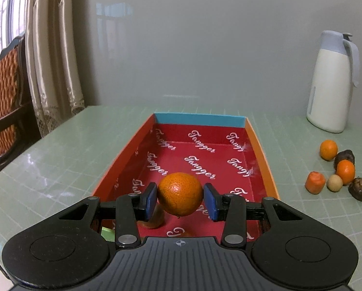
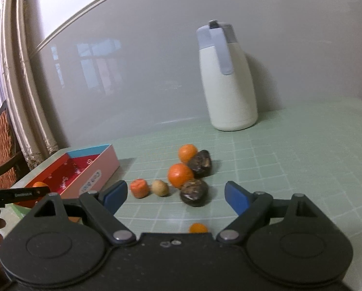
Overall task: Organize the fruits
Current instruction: 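Carry the large orange with the left tool over the red box, then open the left tool to drop the orange into the box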
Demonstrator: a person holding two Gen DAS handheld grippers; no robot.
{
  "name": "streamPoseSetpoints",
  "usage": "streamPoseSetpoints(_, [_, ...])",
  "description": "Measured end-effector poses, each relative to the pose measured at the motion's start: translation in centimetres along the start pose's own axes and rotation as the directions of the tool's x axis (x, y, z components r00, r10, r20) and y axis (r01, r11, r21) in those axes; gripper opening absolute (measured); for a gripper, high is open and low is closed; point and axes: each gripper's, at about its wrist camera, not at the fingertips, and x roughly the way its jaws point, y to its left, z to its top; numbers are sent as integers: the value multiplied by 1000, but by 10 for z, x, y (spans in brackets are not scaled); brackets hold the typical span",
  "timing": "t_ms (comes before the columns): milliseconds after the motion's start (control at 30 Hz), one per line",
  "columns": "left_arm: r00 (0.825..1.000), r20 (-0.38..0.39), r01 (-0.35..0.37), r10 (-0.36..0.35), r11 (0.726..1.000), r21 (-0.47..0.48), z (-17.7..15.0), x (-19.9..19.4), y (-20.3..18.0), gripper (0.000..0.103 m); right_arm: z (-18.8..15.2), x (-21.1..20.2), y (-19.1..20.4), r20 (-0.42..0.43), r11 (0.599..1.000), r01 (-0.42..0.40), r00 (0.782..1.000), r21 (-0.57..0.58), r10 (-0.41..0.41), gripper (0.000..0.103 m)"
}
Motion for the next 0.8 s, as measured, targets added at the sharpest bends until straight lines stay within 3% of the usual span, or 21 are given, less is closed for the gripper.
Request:
streamPoseSetpoints(167, [999,-40,4,-5,1000,-18,-5,8,5,42,0,3,6,-6,1000,-4,1000,-17,4,87])
streamPoseSetpoints(433, [999,-43,-14,13,1000,-12,-6,9,0,42,-1,1,-1,-11,1000,15,1000,-7,-15,87])
streamPoseSetpoints(500, [999,-44,-15,14,1000,-25,-4,8,1,47,-1,-1,-4,-10,1000,21,1000,-6,-21,87])
streamPoseSetpoints(567, [999,-35,-21,20,999,-43,-3,5,2,68,-1,-3,-7,-7,1000,29,1000,-6,-29,87])
streamPoseSetpoints(600, [999,-25,-26,25,998,-48,-2,4,2,72,-1,-4,-8,-5,999,33,999,-5,-33,87])
streamPoseSetpoints(800, [1000,20,-17,18,999,-43,2,-9,-2,75,-2,-12,-21,1,998,63,998,11,-63,87])
